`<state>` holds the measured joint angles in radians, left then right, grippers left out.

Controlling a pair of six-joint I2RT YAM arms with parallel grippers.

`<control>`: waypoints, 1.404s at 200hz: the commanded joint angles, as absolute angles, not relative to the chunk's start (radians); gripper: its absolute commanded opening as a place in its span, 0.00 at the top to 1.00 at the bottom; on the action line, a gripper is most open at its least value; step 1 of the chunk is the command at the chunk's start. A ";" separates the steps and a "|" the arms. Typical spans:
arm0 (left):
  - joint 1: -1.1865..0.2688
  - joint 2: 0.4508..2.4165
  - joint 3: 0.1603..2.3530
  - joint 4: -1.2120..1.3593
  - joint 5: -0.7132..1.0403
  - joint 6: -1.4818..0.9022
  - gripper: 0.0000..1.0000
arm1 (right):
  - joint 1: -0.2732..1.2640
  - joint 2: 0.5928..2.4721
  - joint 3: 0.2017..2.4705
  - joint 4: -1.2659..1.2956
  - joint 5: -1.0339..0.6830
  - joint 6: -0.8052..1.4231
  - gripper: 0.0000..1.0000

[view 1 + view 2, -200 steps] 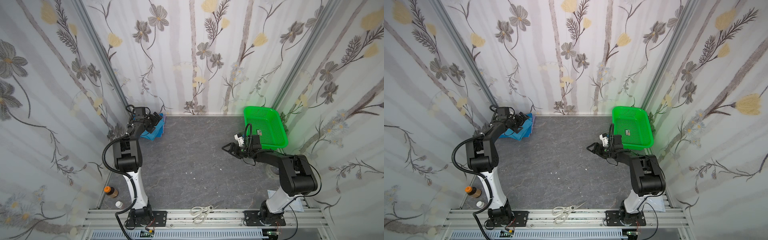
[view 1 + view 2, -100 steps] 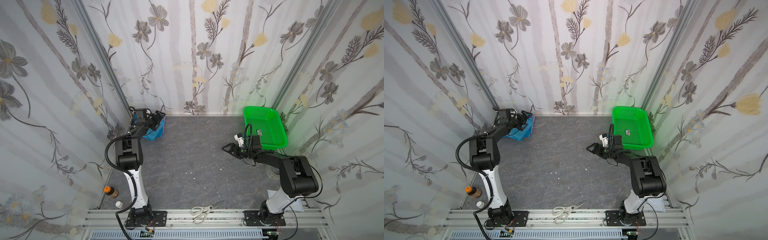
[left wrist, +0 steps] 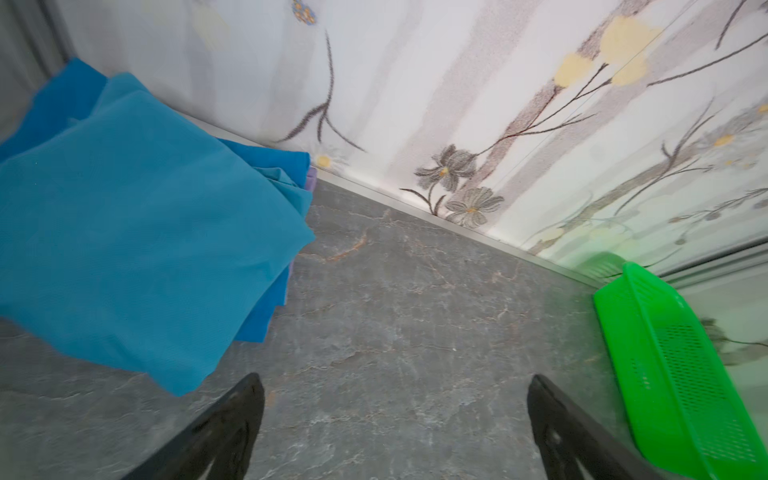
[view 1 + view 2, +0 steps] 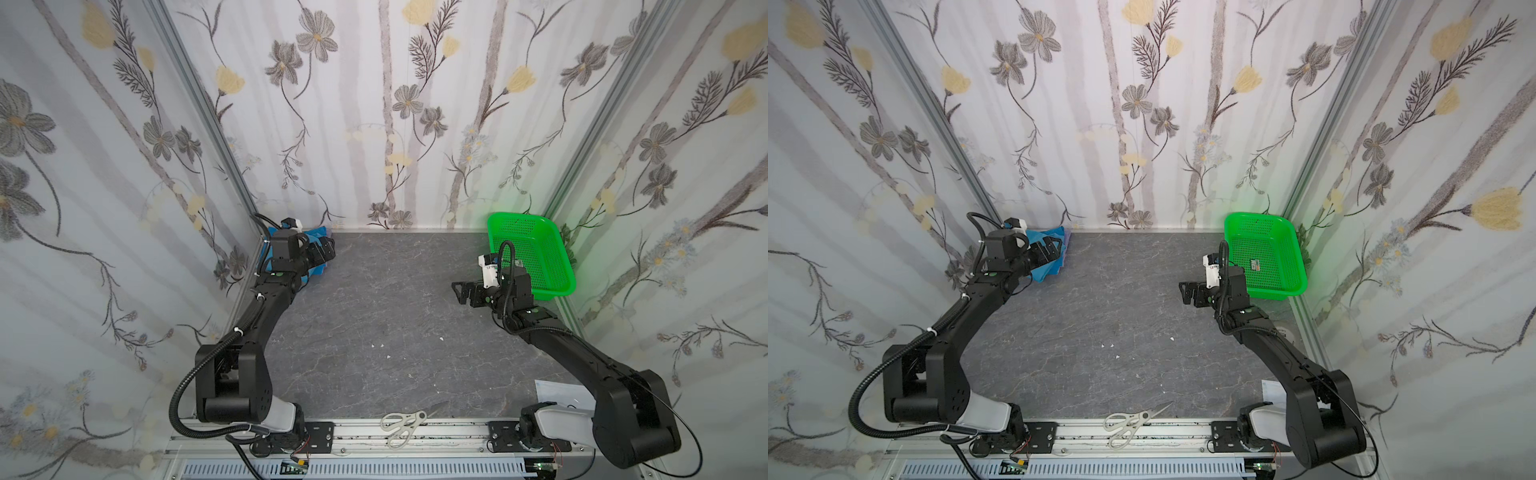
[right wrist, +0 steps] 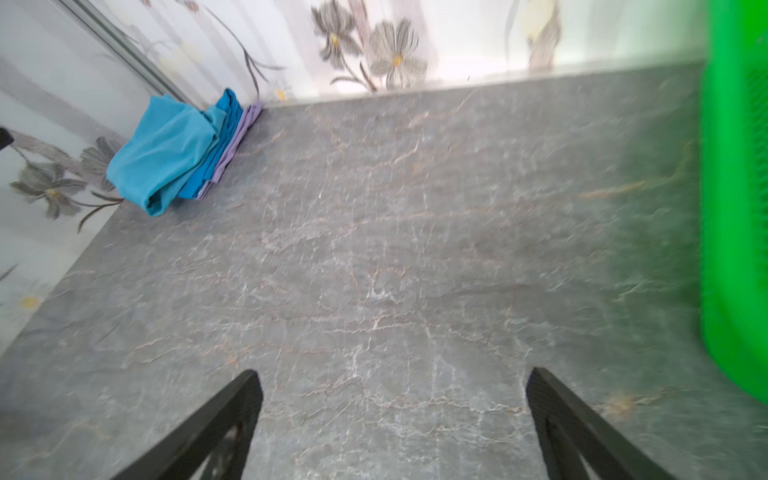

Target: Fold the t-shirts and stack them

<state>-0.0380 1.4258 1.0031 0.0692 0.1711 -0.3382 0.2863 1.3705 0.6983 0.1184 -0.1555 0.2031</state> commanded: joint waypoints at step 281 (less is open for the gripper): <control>0.073 1.572 0.470 0.997 0.199 -0.190 0.00 | 0.065 1.495 0.088 1.487 0.204 0.001 0.00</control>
<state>0.0757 1.4654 0.4698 0.8162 0.0853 -0.1192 0.0673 1.4967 0.0738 1.4452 0.2348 -0.0166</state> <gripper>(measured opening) 0.997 0.998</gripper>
